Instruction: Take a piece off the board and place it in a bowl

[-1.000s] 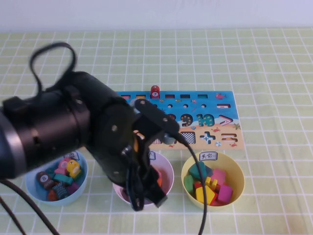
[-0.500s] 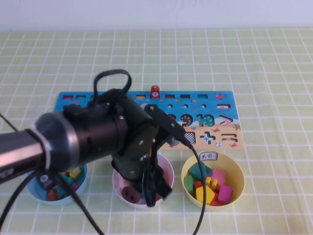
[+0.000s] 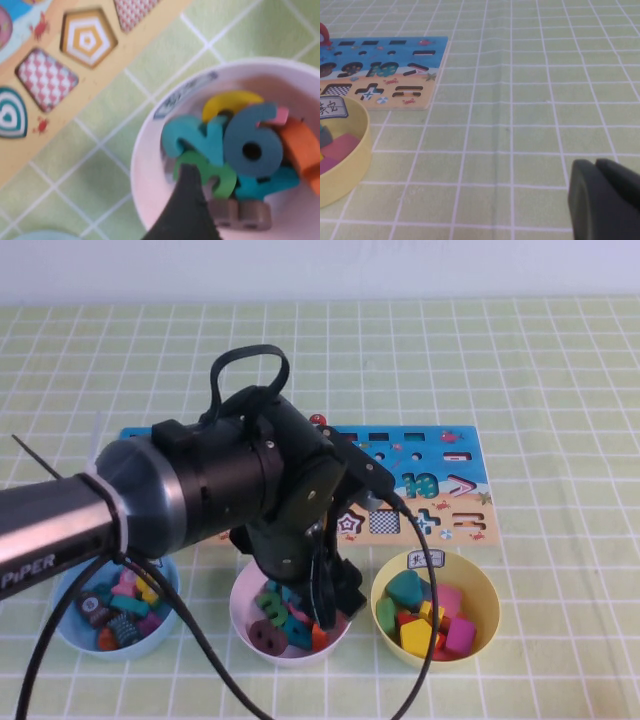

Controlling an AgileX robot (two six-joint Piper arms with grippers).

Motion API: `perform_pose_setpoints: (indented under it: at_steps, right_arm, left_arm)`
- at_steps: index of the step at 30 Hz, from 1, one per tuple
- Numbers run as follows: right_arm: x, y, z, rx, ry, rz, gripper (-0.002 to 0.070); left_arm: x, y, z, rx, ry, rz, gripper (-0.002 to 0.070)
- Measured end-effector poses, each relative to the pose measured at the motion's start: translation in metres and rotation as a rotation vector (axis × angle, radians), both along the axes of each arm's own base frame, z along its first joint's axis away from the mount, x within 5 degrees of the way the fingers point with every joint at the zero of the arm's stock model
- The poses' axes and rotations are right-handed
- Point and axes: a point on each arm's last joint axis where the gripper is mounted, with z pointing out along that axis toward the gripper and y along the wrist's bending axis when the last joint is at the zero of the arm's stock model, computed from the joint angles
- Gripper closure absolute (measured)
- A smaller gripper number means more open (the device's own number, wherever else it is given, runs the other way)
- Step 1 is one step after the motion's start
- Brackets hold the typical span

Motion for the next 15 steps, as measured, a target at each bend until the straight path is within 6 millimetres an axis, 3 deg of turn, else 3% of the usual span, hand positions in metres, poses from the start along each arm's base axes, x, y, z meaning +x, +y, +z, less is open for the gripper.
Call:
perform_pose_setpoints:
  at_steps: [3, 5, 10, 12, 15]
  right_arm:
    - [0.000, 0.000, 0.000, 0.000, 0.000, 0.000, 0.0694]
    - [0.000, 0.000, 0.000, 0.000, 0.000, 0.000, 0.0694]
    - [0.000, 0.000, 0.000, 0.000, 0.000, 0.000, 0.0694]
    - [0.000, 0.000, 0.000, 0.000, 0.000, 0.000, 0.0694]
    - [0.000, 0.000, 0.000, 0.000, 0.000, 0.000, 0.0694]
  left_arm:
    - [-0.002, 0.003, 0.004, 0.016, 0.003, 0.002, 0.0167]
    - [-0.004, 0.007, 0.017, -0.009, -0.034, -0.003, 0.0231]
    - [-0.020, 0.019, 0.086, -0.238, -0.268, -0.051, 0.0563]
    - [-0.030, 0.027, 0.111, -0.316, -0.337, -0.059, 0.0629]
    - [-0.048, 0.046, 0.143, -0.400, -0.418, -0.061, 0.0664]
